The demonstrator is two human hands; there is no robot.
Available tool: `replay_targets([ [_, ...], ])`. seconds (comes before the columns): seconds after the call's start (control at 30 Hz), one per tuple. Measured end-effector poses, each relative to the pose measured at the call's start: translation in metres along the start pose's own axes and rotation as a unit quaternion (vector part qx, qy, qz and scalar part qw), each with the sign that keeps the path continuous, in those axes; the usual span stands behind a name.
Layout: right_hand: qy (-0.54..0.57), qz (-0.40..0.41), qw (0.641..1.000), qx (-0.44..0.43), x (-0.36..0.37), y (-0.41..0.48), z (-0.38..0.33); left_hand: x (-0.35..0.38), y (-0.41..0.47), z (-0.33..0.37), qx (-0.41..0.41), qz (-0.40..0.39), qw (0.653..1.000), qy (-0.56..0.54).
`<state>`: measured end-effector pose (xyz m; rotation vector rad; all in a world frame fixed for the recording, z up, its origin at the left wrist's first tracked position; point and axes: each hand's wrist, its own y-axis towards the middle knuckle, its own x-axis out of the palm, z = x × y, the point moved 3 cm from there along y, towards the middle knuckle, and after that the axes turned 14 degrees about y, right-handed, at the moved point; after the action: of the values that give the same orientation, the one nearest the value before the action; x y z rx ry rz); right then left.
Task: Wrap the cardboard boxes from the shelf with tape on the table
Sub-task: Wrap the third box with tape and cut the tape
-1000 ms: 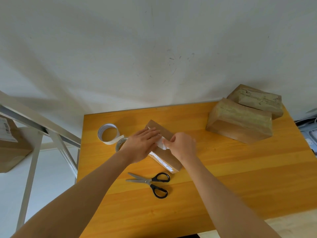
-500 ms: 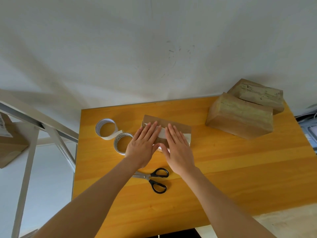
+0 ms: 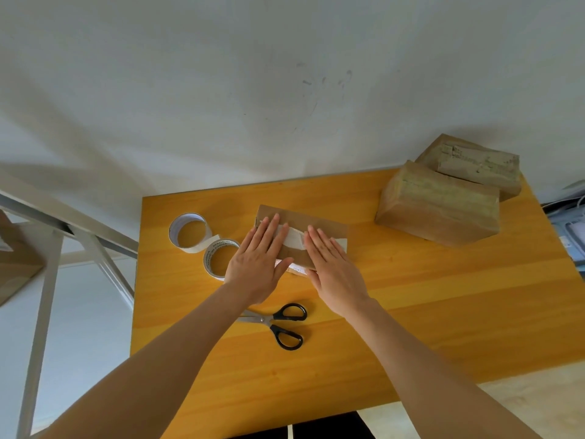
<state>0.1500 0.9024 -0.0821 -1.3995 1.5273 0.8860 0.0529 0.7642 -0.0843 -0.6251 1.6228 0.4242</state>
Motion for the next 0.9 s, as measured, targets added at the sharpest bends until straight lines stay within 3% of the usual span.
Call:
replay_targets([
  [0.17, 0.012, -0.022, 0.999, 0.037, -0.011, -0.005, 0.015, 0.001, 0.001, 0.001, -0.026, 0.001, 0.999, -0.019],
  [0.37, -0.017, -0.097, 0.995, 0.002, -0.022, -0.008, 0.019, -0.001, 0.001, -0.014, -0.007, -0.021, 0.998, -0.055],
  [0.5, 0.001, -0.077, 0.995, 0.067, -0.026, -0.012, 0.022, 0.000, 0.000, -0.010, -0.028, -0.040, 0.996, -0.073],
  [0.67, 0.053, -0.092, 0.992, 0.070, -0.027, -0.009, 0.027, 0.003, 0.004, -0.006, -0.063, -0.045, 0.989, -0.129],
  [0.83, -0.051, -0.067, 0.992, 0.092, -0.023, -0.005, 0.016, -0.001, -0.001, -0.005, -0.090, -0.045, 0.966, -0.239],
  [0.9, -0.056, -0.039, 0.997, 0.044, -0.020, 0.008, 0.000, -0.001, -0.005, -0.006, -0.081, -0.032, 0.962, -0.260],
])
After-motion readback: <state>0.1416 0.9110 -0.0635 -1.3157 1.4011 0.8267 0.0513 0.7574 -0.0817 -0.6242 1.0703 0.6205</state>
